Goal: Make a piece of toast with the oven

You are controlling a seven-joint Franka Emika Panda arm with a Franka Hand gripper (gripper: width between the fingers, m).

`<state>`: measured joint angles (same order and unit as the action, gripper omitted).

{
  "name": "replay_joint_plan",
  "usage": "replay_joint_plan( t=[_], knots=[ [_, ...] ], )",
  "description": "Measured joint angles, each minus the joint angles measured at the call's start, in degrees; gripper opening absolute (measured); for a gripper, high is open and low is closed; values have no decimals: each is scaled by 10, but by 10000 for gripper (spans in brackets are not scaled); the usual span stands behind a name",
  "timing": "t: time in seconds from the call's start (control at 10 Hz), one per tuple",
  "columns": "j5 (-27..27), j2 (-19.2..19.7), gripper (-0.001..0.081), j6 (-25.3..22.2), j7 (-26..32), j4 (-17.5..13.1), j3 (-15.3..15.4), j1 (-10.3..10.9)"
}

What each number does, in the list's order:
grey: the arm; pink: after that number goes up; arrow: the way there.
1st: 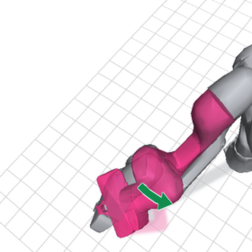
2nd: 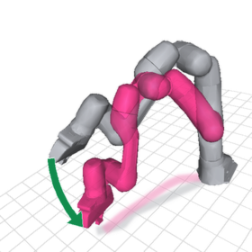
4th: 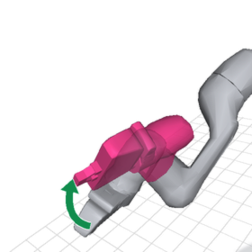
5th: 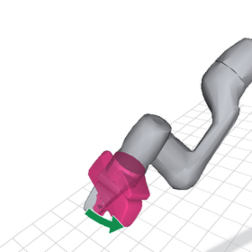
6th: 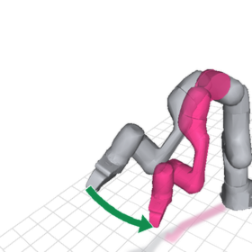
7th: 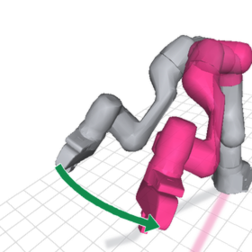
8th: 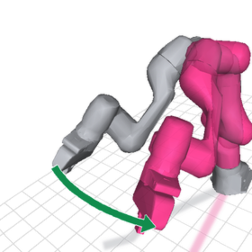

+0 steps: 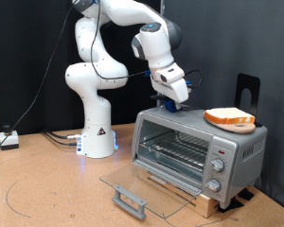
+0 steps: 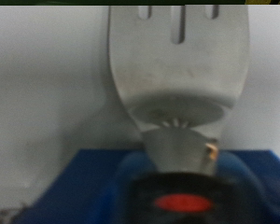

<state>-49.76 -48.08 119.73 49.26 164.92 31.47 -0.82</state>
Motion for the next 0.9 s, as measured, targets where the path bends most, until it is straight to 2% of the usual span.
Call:
replay_joint_plan(
  t=[0.1, 0.2, 0.5, 0.9],
  knots=[
    [0, 0, 445, 0, 0, 0, 0, 0],
    [-1, 0, 395, 0, 0, 0, 0, -1],
    [-11, -3, 395, 0, 1, 0, -9, -2],
    [-24, -36, 395, -28, 11, -9, -67, -2]
  ],
)
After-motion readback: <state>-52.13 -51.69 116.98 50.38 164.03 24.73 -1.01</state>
